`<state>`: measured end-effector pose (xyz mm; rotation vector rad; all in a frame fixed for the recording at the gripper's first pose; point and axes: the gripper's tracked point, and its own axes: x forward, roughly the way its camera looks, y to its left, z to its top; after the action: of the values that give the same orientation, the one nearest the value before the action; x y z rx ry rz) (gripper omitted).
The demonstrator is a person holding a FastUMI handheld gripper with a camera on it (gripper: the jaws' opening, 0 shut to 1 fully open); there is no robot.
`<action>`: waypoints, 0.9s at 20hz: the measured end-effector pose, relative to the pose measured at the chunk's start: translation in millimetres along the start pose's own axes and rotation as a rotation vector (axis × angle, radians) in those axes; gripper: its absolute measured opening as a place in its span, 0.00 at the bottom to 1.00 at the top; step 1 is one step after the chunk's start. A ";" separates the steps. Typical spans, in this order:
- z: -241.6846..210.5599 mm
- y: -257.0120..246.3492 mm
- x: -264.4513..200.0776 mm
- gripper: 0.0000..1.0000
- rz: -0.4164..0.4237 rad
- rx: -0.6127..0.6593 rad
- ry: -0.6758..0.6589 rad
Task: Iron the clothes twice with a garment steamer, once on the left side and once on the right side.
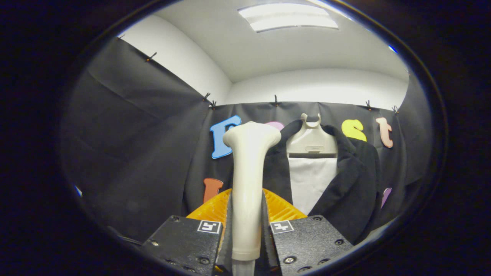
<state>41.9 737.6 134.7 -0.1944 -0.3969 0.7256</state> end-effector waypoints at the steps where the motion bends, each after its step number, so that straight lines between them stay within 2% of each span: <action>1: -6.3 -0.2 -1.0 0.34 -0.006 -0.008 0.008; 6: -33.6 -1.6 -14.0 0.34 0.009 -0.007 0.057; 18: -93.4 -29.0 -53.4 0.34 -0.030 -0.008 0.188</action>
<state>62.2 676.7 43.6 -0.2612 -0.2234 0.6703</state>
